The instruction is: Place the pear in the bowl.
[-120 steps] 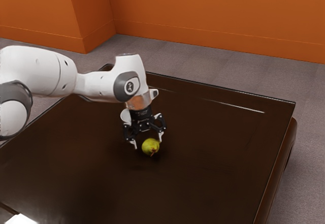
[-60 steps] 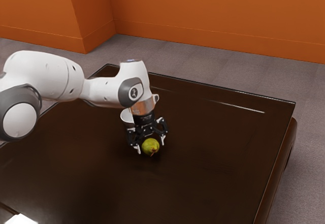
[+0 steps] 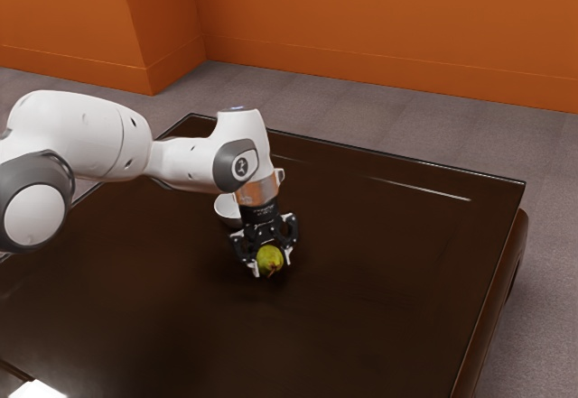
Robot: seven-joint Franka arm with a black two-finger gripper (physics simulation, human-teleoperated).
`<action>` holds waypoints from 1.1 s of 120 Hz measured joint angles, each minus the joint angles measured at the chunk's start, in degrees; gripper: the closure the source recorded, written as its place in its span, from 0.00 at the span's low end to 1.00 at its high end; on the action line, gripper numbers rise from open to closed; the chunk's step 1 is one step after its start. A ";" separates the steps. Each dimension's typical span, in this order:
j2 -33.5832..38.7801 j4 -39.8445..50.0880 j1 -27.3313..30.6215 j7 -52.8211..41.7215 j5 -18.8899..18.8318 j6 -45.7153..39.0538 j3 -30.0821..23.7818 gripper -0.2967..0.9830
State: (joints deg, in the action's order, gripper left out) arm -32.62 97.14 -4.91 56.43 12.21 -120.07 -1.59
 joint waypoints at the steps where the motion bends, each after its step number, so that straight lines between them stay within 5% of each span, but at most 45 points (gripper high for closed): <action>1: 0.01 0.00 0.00 0.04 -0.02 0.00 0.00 0.44; 75: 1.22 -0.15 -0.02 1.78 -0.43 0.13 0.11 0.47; 99: 5.13 -2.55 0.17 2.20 -3.45 0.52 1.56 0.51; 132: 1.84 -10.71 8.58 1.93 -6.61 2.22 1.27 0.53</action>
State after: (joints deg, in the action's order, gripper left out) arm -30.78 86.43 3.67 58.37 5.60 -117.84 -0.33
